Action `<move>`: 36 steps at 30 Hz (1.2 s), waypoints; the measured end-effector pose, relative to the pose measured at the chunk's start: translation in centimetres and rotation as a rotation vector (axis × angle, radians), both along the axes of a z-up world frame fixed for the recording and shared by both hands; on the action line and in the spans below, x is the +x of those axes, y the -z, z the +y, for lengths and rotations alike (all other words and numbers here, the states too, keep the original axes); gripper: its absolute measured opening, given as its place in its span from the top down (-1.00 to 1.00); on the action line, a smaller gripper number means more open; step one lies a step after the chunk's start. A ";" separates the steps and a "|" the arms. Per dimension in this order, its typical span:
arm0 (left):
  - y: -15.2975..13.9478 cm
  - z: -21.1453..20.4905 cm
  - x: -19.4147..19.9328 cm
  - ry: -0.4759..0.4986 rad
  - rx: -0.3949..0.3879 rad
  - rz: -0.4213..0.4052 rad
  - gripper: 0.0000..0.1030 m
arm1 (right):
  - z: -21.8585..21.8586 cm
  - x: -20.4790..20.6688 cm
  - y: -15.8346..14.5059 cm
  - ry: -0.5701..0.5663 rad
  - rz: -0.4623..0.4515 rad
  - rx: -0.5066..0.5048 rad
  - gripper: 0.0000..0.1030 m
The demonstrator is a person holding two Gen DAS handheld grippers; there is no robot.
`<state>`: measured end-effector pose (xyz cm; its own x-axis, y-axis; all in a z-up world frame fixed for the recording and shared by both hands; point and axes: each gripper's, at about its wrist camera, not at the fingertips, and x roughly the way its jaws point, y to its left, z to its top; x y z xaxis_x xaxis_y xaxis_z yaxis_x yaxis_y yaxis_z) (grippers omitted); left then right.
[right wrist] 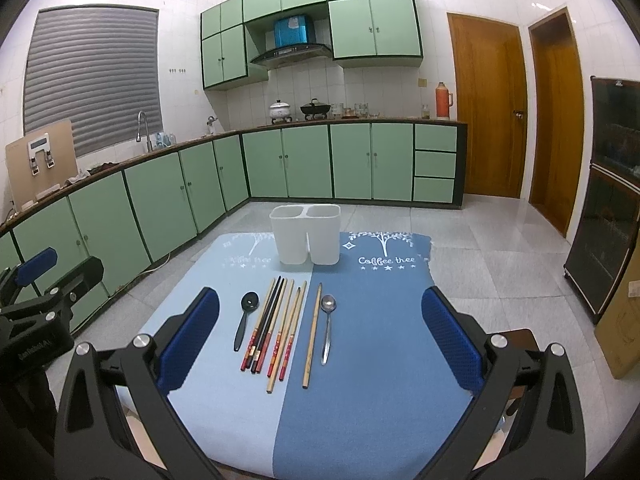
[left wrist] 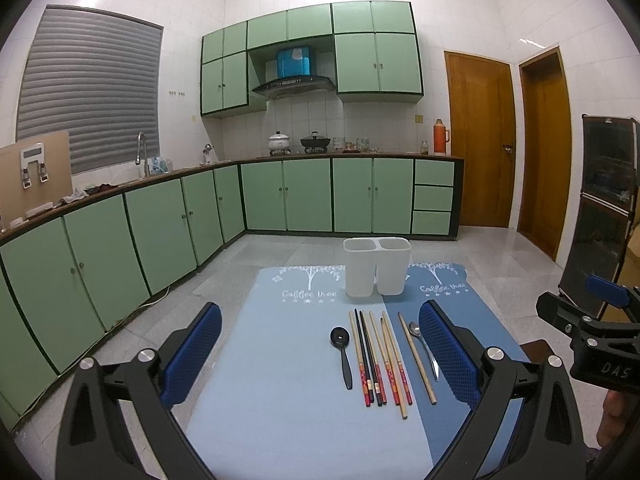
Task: Organize utensils
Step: 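Grasp the black spoon with the left tool while the right tool grasps the metal spoon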
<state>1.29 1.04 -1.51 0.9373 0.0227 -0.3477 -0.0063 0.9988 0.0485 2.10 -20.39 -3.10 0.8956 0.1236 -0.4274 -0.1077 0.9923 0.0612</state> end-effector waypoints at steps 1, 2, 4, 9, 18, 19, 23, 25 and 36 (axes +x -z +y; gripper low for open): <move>0.0 -0.1 0.2 -0.001 0.002 0.004 -0.88 | 0.0 0.5 0.1 0.001 0.007 -0.004 -0.90; 0.1 -0.1 0.6 -0.002 0.006 0.009 -0.88 | 0.0 0.9 0.2 0.001 0.012 -0.007 -0.90; 0.5 -0.1 1.6 -0.001 0.010 0.029 -0.88 | -0.2 2.3 0.5 0.002 0.028 -0.015 -0.90; 2.2 0.7 6.2 -0.019 0.021 0.107 -0.88 | -0.7 6.9 2.3 0.013 0.093 -0.034 -0.90; 7.9 2.2 16.9 -0.057 0.043 0.308 -0.88 | -1.0 17.2 7.6 -0.012 0.291 -0.037 -0.89; 8.7 2.3 18.1 -0.056 0.040 0.337 -0.87 | -0.8 18.1 8.2 -0.025 0.313 -0.034 -0.88; 11.7 2.1 21.8 -0.033 0.014 0.431 -0.83 | -0.1 21.3 11.1 -0.068 0.412 -0.054 -0.60; 13.2 1.7 23.2 -0.029 0.016 0.473 -0.82 | 0.0 22.7 12.6 -0.087 0.469 -0.046 -0.49; 18.6 0.6 26.2 -0.007 0.013 0.620 -0.78 | 0.7 25.3 18.6 -0.107 0.622 -0.085 -0.10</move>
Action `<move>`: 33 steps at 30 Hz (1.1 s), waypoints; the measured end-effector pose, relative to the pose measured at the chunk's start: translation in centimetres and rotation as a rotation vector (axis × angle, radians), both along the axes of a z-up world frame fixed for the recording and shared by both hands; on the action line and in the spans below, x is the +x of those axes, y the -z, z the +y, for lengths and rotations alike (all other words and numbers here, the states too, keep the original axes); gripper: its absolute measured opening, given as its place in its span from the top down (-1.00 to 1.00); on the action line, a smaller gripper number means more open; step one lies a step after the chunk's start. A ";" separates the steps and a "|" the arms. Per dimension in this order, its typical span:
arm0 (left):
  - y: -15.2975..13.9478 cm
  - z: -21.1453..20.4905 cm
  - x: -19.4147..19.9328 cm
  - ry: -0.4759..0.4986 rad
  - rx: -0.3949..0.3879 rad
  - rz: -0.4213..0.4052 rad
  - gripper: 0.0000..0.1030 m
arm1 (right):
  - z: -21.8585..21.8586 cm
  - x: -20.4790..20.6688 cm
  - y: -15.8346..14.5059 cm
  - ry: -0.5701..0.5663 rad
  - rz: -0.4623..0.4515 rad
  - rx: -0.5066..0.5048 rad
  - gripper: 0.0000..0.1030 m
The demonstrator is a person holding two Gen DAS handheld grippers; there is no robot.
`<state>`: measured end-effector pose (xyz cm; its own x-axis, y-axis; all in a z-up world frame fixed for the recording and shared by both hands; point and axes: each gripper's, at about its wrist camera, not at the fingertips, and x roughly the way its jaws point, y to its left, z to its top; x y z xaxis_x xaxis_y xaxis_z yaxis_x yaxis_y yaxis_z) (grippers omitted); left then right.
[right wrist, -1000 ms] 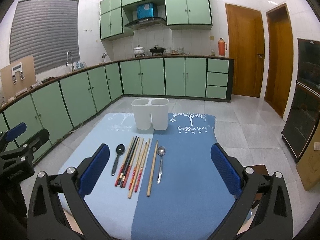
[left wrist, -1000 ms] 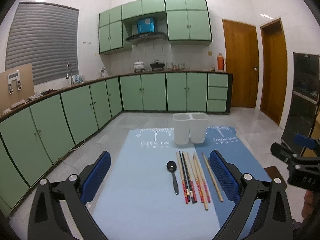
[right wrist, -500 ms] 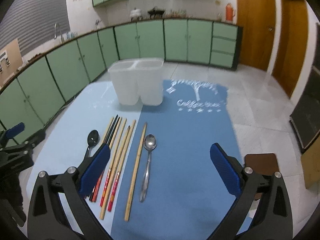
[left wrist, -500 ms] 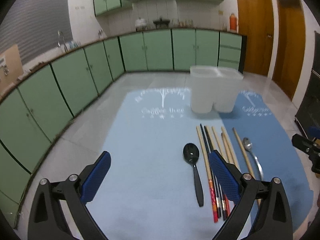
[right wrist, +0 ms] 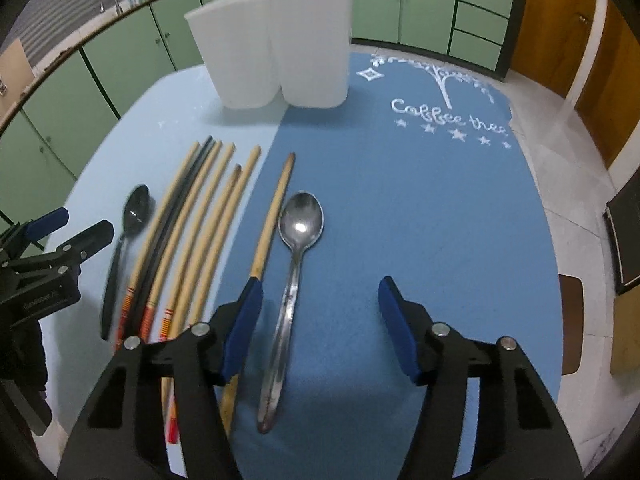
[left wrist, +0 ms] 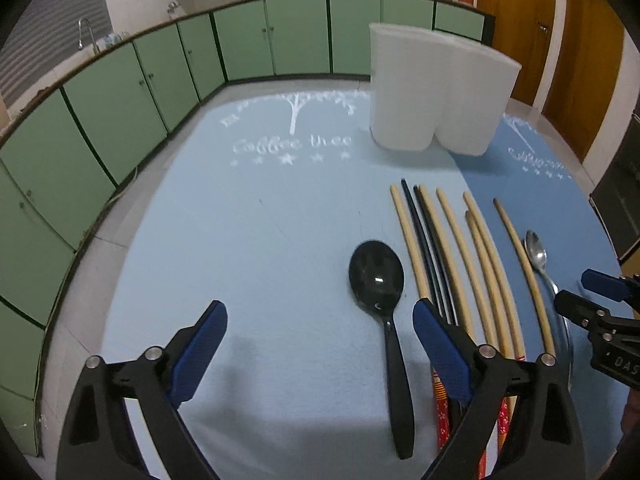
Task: Organize utensils
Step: 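Grasp the black spoon with the left tool while the right tool grasps the metal spoon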
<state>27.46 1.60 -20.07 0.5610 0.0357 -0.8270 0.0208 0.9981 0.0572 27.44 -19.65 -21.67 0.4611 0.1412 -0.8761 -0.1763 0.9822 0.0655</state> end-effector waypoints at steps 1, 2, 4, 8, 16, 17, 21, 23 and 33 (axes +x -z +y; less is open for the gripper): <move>0.2 0.0 0.1 0.002 0.001 0.006 -0.77 | 0.0 0.1 0.4 0.000 0.010 0.001 -0.10; 0.5 -0.2 0.1 0.006 0.002 0.011 -0.77 | 0.0 0.1 0.6 0.000 0.011 -0.003 -0.10; 1.1 -0.6 0.3 0.013 0.010 0.023 -0.77 | 0.2 0.0 0.7 -0.010 0.000 -0.025 -0.10; 2.1 -0.5 0.8 0.012 0.013 0.046 -0.78 | 0.5 -0.1 0.7 -0.031 -0.015 -0.065 -0.07; 2.0 0.6 0.8 0.011 -0.008 0.041 -0.78 | -0.9 0.4 0.1 -0.002 -0.011 -0.093 -0.07; 1.8 0.7 0.9 0.010 -0.014 0.038 -0.78 | -1.0 0.7 0.0 -0.003 -0.010 -0.075 -0.07; 1.1 0.0 2.0 0.022 -0.023 0.026 -0.79 | -0.5 2.2 -0.4 -0.007 0.005 -0.014 -0.08; 1.2 -0.4 2.7 0.029 -0.017 0.025 -0.79 | 0.2 3.2 -0.5 -0.023 -0.004 -0.041 -0.08; 2.3 -0.5 5.3 0.019 -0.050 0.061 -0.75 | 1.6 5.3 0.2 -0.039 0.001 -0.070 0.11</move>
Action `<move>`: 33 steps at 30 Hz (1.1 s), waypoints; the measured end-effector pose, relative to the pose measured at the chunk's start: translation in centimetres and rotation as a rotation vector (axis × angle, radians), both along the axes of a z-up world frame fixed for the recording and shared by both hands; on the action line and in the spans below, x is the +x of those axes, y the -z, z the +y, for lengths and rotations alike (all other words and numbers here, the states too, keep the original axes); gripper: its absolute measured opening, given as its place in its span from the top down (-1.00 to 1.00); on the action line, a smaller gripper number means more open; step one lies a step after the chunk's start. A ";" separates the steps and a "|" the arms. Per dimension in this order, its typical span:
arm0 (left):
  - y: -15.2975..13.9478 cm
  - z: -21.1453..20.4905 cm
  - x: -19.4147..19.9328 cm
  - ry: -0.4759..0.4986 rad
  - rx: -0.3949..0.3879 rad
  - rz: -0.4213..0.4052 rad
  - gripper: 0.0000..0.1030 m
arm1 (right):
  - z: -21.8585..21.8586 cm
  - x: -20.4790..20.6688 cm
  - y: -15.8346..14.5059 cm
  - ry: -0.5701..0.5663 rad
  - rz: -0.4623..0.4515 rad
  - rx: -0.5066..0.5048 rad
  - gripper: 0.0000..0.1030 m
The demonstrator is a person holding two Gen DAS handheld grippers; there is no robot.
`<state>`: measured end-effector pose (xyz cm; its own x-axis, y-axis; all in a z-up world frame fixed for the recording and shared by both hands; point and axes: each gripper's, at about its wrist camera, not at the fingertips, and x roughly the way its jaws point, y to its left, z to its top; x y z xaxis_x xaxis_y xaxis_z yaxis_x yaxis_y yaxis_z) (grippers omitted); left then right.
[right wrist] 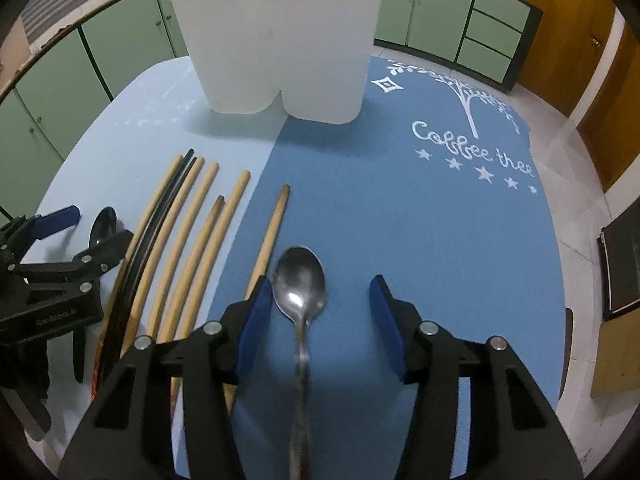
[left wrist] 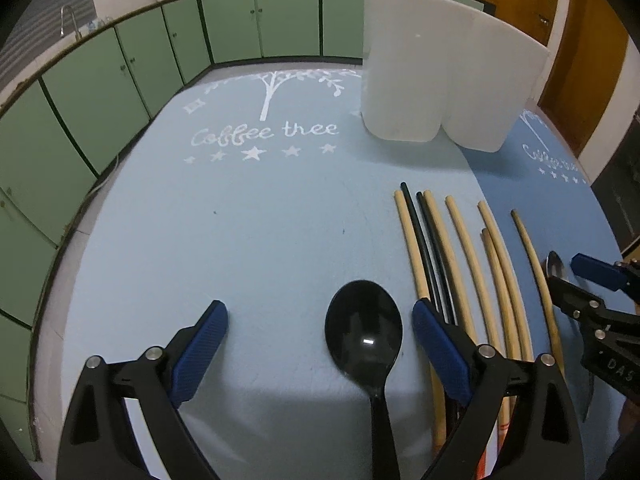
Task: Organize utensils
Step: 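Grasp the black spoon with the left tool while the right tool grasps the metal spoon, then lift both spoons over the white holder and open both tools to drop them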
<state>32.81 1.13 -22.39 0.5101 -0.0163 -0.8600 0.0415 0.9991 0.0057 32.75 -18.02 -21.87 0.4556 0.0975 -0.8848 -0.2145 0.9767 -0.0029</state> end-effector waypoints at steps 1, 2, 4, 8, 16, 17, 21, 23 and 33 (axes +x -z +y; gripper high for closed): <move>0.0 0.0 0.1 0.003 -0.004 0.001 -0.72 | 0.2 0.2 0.0 -0.002 0.003 0.001 0.14; 0.0 0.1 0.3 0.006 -0.007 0.001 -0.70 | 0.3 0.3 0.0 -0.003 0.005 0.001 0.18; -0.1 0.1 0.5 0.020 -0.018 0.004 -0.59 | 0.4 0.4 0.0 -0.007 0.010 -0.002 0.22; -0.3 -0.3 0.5 0.047 -0.032 0.008 -0.35 | 0.4 0.2 0.0 -0.002 0.026 -0.001 0.28; -0.8 -1.4 -0.2 0.084 -0.062 0.013 0.32 | 0.6 0.1 0.1 0.011 0.044 0.011 0.47; -0.9 -1.6 -0.3 0.088 -0.062 0.013 0.33 | 0.5 0.1 0.1 0.011 0.044 0.017 0.47; -1.4 -1.8 -1.0 0.104 -0.099 -0.007 0.34 | -0.5 -0.2 -0.4 0.022 0.022 0.084 0.47; -2.2 -1.5 -1.6 0.101 -0.129 -0.054 0.34 | -1.1 -0.8 -1.3 0.020 -0.033 0.119 0.47; -6.0 -1.6 -4.5 0.090 -0.152 -0.295 0.34 | -4.5 -2.9 -5.4 0.027 -0.214 0.295 0.47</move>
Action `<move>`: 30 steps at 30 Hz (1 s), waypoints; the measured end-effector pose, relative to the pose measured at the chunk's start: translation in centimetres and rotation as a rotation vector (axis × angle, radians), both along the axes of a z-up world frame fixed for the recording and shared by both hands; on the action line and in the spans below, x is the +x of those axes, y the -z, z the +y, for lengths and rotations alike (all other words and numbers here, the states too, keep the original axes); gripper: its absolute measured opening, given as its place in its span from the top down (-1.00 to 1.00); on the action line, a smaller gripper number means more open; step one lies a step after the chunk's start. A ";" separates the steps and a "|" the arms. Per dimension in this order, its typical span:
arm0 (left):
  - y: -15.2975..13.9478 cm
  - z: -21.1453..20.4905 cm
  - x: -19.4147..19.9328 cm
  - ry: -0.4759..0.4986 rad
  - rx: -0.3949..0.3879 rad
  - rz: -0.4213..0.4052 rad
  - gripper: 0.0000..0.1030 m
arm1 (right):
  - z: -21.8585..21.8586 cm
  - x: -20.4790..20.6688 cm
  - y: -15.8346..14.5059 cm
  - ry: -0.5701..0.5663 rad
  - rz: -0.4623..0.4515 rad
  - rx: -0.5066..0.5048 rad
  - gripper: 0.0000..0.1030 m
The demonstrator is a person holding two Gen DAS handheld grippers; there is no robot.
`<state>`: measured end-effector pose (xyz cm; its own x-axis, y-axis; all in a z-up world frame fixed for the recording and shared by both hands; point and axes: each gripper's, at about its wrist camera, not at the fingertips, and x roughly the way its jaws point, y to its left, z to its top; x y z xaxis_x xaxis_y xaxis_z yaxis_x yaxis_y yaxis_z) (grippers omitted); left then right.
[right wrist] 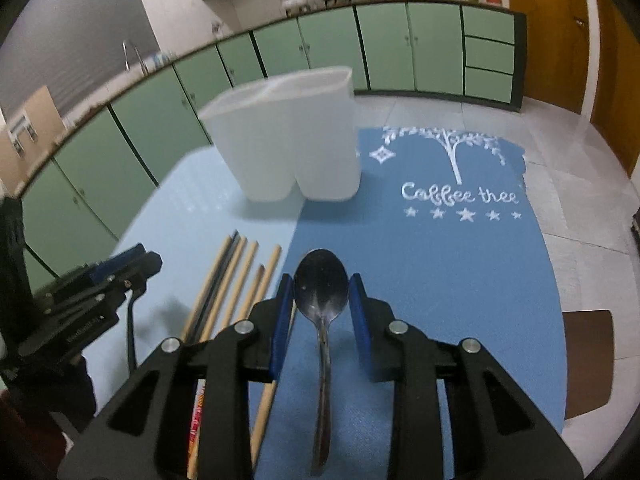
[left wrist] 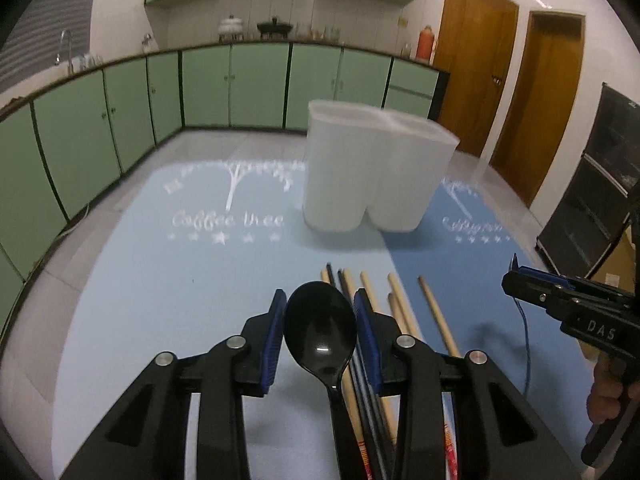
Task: Organize utensils
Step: 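Lift both spoons over the white holder and open both tools to drop them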
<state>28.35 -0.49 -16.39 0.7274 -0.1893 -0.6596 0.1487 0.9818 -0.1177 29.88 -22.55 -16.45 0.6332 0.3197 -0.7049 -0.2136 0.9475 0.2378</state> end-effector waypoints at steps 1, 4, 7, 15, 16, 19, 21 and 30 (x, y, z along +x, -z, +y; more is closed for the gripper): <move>-0.4 -0.1 -0.1 0.000 -0.004 -0.016 0.34 | -0.2 -0.2 -0.3 0.001 -0.012 0.010 0.47; -1.5 0.2 -0.1 -0.001 -0.017 -0.044 0.34 | -0.8 -0.3 -1.9 0.001 -0.060 0.046 0.48; -2.8 0.1 0.3 -0.004 -0.037 -0.086 0.34 | -1.3 -0.4 -3.9 -0.002 -0.119 0.079 0.47; -9.0 -0.5 4.1 0.001 -0.080 -0.258 0.34 | -2.0 2.0 -10.4 -0.032 -0.283 0.124 0.47; -9.8 -0.6 4.7 0.001 -0.081 -0.284 0.34 | -2.0 2.7 -11.3 -0.034 -0.305 0.126 0.47; -12.4 -1.2 7.0 -0.002 -0.087 -0.364 0.34 | -1.9 4.8 -13.5 -0.031 -0.371 0.121 0.47; -14.1 -1.8 9.0 -0.008 -0.086 -0.421 0.34 | -1.8 6.9 -14.6 -0.024 -0.398 0.128 0.47; -14.6 -3.6 15.9 -0.045 -0.035 -0.520 0.34 | -0.7 16.0 -14.0 0.059 -0.420 0.110 0.47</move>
